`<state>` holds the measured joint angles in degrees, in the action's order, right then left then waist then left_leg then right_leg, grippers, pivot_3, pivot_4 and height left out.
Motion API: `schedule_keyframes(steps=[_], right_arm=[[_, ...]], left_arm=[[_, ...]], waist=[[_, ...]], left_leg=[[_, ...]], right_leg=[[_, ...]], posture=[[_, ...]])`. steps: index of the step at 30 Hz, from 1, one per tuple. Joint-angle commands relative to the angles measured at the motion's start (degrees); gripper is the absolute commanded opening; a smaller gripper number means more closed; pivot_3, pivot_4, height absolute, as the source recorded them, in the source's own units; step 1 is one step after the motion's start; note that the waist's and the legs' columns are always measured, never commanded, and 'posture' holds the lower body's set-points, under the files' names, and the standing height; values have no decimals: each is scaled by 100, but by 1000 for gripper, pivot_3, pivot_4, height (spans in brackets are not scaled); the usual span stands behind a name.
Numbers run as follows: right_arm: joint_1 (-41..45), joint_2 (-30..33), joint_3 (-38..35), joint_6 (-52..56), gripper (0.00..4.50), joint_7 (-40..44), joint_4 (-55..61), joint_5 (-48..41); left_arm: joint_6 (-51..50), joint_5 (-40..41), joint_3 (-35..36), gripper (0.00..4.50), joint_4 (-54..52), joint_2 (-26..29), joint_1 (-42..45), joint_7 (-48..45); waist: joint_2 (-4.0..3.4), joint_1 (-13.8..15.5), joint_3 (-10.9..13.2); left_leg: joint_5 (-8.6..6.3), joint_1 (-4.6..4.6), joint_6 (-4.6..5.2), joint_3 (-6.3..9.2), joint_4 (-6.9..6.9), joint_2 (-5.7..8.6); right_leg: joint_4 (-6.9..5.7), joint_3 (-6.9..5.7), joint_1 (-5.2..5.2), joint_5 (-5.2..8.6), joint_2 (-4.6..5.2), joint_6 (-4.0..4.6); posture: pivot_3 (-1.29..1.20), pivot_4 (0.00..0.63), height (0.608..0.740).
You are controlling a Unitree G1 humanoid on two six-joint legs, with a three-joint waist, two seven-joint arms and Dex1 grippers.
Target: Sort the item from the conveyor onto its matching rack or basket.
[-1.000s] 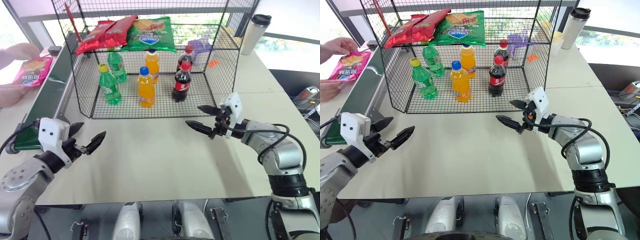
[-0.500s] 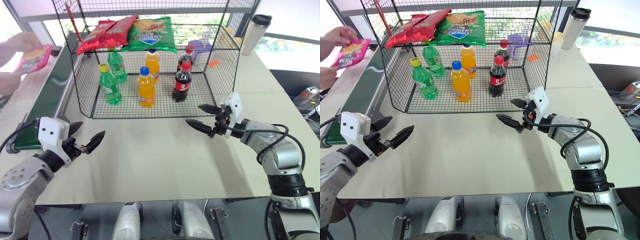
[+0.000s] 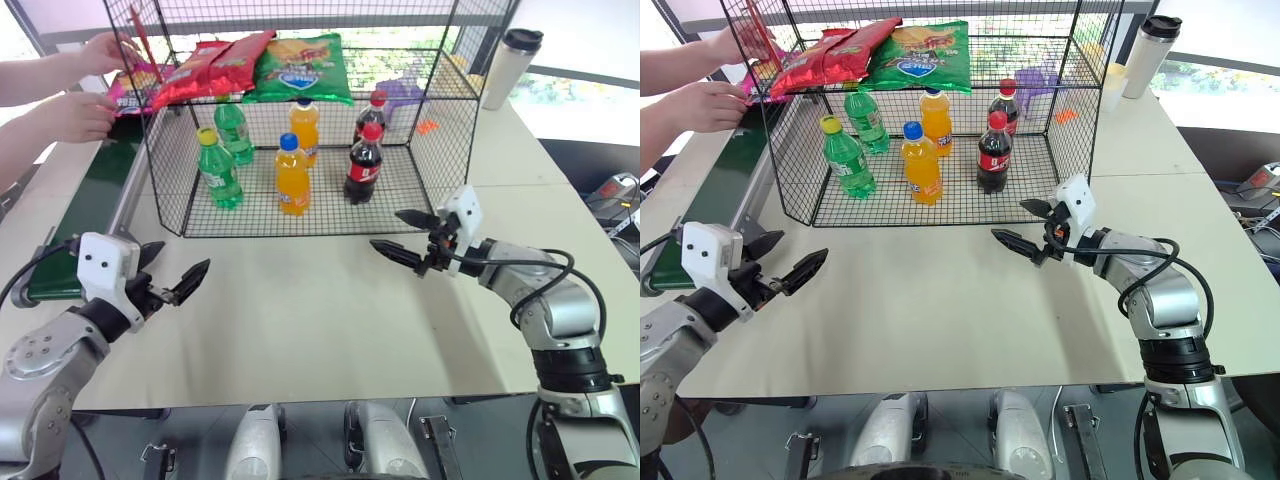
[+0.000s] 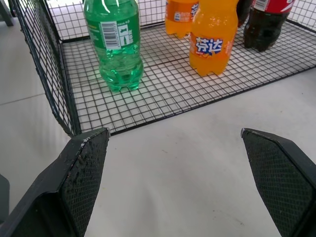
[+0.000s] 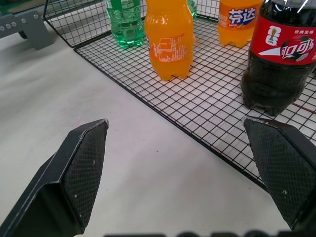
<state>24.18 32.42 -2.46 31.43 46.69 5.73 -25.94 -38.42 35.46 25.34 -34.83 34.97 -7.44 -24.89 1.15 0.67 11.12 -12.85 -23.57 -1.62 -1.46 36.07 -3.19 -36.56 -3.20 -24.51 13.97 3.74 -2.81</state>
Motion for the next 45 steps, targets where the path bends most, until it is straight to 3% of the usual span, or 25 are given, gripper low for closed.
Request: schedule_keyframes(steps=[1,15,19,21,24,27,30,32,45], right_arm=[[141,-32,-29,-176,4500,51,12,6],[670,-203,-21,-86,4500,292,-319,-256],[1211,-474,-178,245,4500,333,-380,-724],[1469,-585,-173,348,4500,380,-430,-872],[1741,-713,27,325,4500,505,-457,-851],[1972,-911,421,-102,4500,607,-591,-455],[2260,-1323,863,-801,4500,606,-976,59],[2333,-1517,1020,-989,4500,688,-1096,167],[2301,-1784,1208,-1316,4500,1047,-1385,374]], left_arm=[[135,-69,-1,4434,-157,2,-23,14],[119,-148,355,4434,-556,15,-356,188],[676,-1125,1117,4434,-498,911,-426,-31],[1229,-2056,1458,4434,-352,1578,-1000,-523],[2091,-3002,2051,4434,-76,1925,-1790,-1017],[3055,-3795,2639,4434,248,1873,-2417,-1273],[4424,-4951,3109,4434,801,1609,-3249,-1061],[4983,-5287,3237,4434,993,1347,-3543,-867],[5976,-6499,2721,4434,1479,382,-3641,231]], waist=[[0,0,0],[0,-20,0],[2,-22,1],[0,-22,0],[-26,-51,-5],[-23,-108,-5],[-22,-169,-6],[-21,-196,-6],[-10,-158,-12]], left_leg=[[0,0,0,0,0,0],[0,0,0,0,1,-4],[0,2,0,0,3,-19],[0,4,0,-3,0,-29],[0,4,-1,-23,-17,-32],[-3,-2,-2,-30,-22,-40],[-3,-3,-2,-34,-27,-43],[-3,-2,-2,-50,-37,-47],[-3,-14,-3,-61,-39,-55]], right_leg=[[0,0,0,0,0,0],[-1,0,0,-1,-4,0],[-7,-1,-4,-5,-19,9],[-5,-3,-7,-9,-29,19],[7,0,-15,-10,-21,21],[20,-1,-22,-11,-23,22],[21,-2,-30,-13,-23,26],[23,3,-38,-18,-21,30],[25,1,-51,-20,-17,32]], posture=[[0,150,740],[0,150,740],[0,150,740],[0,150,740],[0,150,740],[0,150,740],[0,150,740],[0,150,740],[0,150,740]])
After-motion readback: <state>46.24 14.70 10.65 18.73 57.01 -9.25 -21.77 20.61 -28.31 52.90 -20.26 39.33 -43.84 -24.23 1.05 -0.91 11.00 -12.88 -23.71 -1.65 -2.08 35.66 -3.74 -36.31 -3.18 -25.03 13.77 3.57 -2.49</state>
